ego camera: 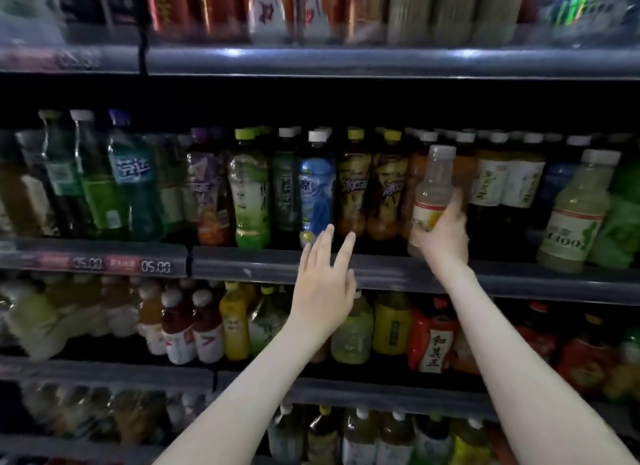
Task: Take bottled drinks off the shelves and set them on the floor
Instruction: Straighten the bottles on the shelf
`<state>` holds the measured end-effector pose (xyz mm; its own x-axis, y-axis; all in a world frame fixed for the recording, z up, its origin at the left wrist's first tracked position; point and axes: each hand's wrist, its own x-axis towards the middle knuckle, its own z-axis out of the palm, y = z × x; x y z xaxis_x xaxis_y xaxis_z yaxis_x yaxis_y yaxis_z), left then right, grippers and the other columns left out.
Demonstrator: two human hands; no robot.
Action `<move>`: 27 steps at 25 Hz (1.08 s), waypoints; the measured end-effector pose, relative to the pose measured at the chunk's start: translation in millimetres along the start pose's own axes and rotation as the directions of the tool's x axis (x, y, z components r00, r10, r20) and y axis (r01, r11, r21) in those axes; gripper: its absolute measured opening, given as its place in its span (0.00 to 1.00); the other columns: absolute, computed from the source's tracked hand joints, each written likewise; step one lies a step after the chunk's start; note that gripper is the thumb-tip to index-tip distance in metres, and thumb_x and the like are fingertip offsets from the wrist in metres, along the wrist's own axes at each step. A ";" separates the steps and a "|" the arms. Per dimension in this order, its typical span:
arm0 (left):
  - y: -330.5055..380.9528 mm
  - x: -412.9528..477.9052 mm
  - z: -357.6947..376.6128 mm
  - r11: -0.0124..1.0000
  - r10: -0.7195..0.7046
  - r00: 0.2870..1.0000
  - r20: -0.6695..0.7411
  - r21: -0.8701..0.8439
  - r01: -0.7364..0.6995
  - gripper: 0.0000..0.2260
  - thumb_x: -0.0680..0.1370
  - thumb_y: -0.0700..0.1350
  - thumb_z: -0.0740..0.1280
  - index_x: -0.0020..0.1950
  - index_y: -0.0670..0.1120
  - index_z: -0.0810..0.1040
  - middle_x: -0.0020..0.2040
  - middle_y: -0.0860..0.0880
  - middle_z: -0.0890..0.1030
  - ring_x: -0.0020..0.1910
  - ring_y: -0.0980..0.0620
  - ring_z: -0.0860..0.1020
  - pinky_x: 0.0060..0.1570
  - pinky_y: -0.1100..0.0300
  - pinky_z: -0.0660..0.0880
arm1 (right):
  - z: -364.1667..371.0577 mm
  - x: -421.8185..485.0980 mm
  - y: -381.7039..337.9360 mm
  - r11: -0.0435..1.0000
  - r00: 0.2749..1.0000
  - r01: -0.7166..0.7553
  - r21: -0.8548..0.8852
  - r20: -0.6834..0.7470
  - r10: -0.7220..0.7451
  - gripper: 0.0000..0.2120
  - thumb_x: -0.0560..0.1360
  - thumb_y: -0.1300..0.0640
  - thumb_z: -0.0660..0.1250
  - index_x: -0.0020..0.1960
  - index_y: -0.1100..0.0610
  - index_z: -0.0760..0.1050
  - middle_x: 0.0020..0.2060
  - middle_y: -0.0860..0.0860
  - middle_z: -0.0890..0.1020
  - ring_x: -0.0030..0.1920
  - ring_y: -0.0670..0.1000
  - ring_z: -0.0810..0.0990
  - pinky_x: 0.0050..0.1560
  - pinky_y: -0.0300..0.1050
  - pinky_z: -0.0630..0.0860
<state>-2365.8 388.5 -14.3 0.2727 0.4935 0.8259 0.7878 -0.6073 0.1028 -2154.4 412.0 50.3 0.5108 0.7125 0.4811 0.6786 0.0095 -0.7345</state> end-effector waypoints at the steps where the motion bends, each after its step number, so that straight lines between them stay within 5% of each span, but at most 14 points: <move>1: -6.3 -2.1 -2.8 1.000 0.001 1.000 -0.005 -0.005 -0.001 0.25 0.74 0.40 0.69 0.71 0.41 0.69 0.70 0.35 0.68 0.68 0.38 0.69 0.66 0.43 0.67 | 1.2 5.1 3.5 0.999 0.998 -0.053 -0.004 0.025 0.053 0.40 0.72 0.53 0.72 0.76 0.56 0.53 0.66 0.62 0.70 0.63 0.63 0.73 0.60 0.55 0.72; 7: -34.8 -35.2 -44.1 0.997 -0.020 0.997 0.072 -0.074 0.025 0.22 0.75 0.42 0.67 0.69 0.40 0.71 0.69 0.37 0.70 0.66 0.40 0.71 0.63 0.46 0.71 | 7.8 -8.0 0.4 0.993 0.994 -0.111 0.049 -0.013 0.111 0.35 0.69 0.53 0.75 0.69 0.62 0.61 0.61 0.63 0.76 0.60 0.64 0.76 0.58 0.56 0.74; 11: -46.9 -61.6 -77.1 0.988 -0.090 0.995 0.038 -0.126 0.095 0.20 0.78 0.44 0.60 0.68 0.39 0.71 0.68 0.39 0.71 0.67 0.43 0.70 0.66 0.53 0.68 | -9.7 -52.2 -30.4 0.985 0.978 0.076 0.158 -0.203 -0.043 0.36 0.70 0.54 0.74 0.71 0.58 0.60 0.64 0.61 0.74 0.62 0.62 0.74 0.61 0.52 0.70; 15: -29.1 -98.3 -115.9 0.906 -0.280 0.956 0.091 -0.305 0.294 0.17 0.81 0.44 0.58 0.69 0.42 0.70 0.68 0.46 0.72 0.68 0.52 0.68 0.67 0.69 0.61 | -13.4 -131.7 -72.5 0.945 0.972 0.235 0.226 -0.076 -0.224 0.37 0.68 0.54 0.77 0.71 0.58 0.63 0.62 0.57 0.77 0.60 0.56 0.76 0.58 0.46 0.71; 17: -26.8 -118.6 -136.2 0.851 -0.363 0.926 0.105 -0.368 0.375 0.16 0.82 0.43 0.58 0.69 0.43 0.71 0.65 0.48 0.75 0.64 0.54 0.72 0.64 0.63 0.69 | 3.4 -183.2 -88.1 0.931 0.965 0.196 0.309 0.105 -0.238 0.37 0.65 0.56 0.79 0.69 0.57 0.66 0.56 0.50 0.79 0.54 0.49 0.78 0.52 0.38 0.72; 19: -28.8 -137.0 -161.9 0.795 -0.423 0.891 0.165 -0.404 0.452 0.18 0.81 0.47 0.60 0.72 0.46 0.68 0.66 0.52 0.74 0.64 0.57 0.72 0.63 0.59 0.71 | 23.3 -237.1 -101.6 0.890 0.906 0.137 0.434 0.309 -0.290 0.34 0.65 0.58 0.79 0.67 0.55 0.68 0.50 0.40 0.78 0.48 0.38 0.78 0.44 0.26 0.71; 21: -36.6 -153.7 -188.4 0.693 -0.457 0.841 0.289 -0.477 0.541 0.25 0.78 0.50 0.65 0.74 0.51 0.62 0.66 0.60 0.72 0.64 0.66 0.69 0.63 0.65 0.69 | 45.3 -285.4 -116.0 0.865 0.812 0.107 0.489 0.459 -0.360 0.32 0.66 0.60 0.78 0.66 0.51 0.68 0.48 0.33 0.77 0.46 0.29 0.77 0.42 0.21 0.70; 24: -66.6 -185.2 -233.7 0.483 -0.651 0.677 0.343 -0.501 0.718 0.29 0.72 0.52 0.73 0.67 0.60 0.61 0.54 0.64 0.74 0.55 0.66 0.74 0.54 0.67 0.72 | 81.5 -346.6 -148.4 0.841 0.644 0.109 0.530 0.607 -0.465 0.33 0.68 0.60 0.76 0.62 0.37 0.64 0.47 0.32 0.78 0.50 0.31 0.78 0.43 0.23 0.70; 27: -127.6 -231.0 -278.6 0.435 -0.760 0.567 0.317 -0.401 0.806 0.27 0.69 0.54 0.75 0.61 0.59 0.64 0.50 0.60 0.77 0.51 0.60 0.78 0.50 0.63 0.77 | 122.0 -388.8 -192.9 0.830 0.426 0.090 0.550 0.732 -0.532 0.33 0.69 0.54 0.74 0.63 0.32 0.61 0.55 0.33 0.77 0.56 0.34 0.77 0.55 0.34 0.76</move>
<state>-2683.2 178.6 -63.7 -0.2687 0.9390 0.2147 0.3412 -0.1156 0.9328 -2548.3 218.7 -53.4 -0.5292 0.8123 0.2453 0.3188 0.4583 -0.8297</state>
